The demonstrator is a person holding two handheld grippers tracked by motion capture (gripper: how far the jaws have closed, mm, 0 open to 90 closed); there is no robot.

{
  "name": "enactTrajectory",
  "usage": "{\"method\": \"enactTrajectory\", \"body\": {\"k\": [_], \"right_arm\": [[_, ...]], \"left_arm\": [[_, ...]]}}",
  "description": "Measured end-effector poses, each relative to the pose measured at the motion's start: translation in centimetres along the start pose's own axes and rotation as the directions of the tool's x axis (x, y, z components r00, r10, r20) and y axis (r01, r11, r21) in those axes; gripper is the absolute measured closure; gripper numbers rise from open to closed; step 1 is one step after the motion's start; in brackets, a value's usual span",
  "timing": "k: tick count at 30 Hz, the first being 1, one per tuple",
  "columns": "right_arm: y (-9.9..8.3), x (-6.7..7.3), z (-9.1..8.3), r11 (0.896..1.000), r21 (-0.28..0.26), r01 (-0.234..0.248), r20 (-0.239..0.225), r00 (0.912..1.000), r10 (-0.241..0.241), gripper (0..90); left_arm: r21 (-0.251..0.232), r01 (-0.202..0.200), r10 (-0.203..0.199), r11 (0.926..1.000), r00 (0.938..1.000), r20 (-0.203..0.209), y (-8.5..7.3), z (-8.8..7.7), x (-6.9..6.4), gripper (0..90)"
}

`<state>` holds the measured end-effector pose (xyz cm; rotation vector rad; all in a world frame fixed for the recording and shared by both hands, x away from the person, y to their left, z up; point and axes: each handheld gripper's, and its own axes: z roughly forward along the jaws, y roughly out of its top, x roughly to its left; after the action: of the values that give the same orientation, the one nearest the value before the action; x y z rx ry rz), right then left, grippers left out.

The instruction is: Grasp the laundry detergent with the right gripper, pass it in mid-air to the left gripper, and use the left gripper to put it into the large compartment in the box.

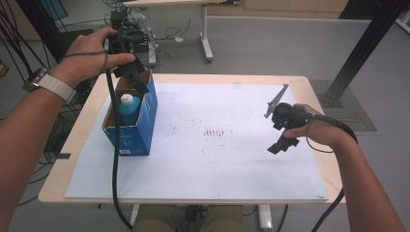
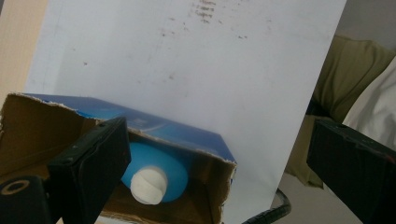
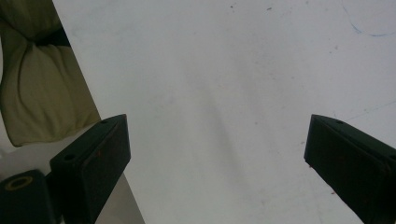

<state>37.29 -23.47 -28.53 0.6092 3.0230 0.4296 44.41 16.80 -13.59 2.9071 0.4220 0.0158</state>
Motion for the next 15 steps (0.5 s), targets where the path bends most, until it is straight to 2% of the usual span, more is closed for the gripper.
{"method": "enactTrajectory", "body": {"k": [9,15], "right_arm": [[0.1,0.0,0.0,1.0,0.002,-0.002,0.001,1.0,0.002,6.9],[-0.1,0.0,0.0,1.0,0.001,-0.005,-0.001,1.0,0.005,6.9]], "left_arm": [[0.028,-0.052,0.052,0.9983,0.9987,0.0,1.0,0.8,-0.8,6.5],[0.031,-0.061,0.061,0.9977,0.9981,0.006,1.3,1.3,-0.9,6.5]]}}
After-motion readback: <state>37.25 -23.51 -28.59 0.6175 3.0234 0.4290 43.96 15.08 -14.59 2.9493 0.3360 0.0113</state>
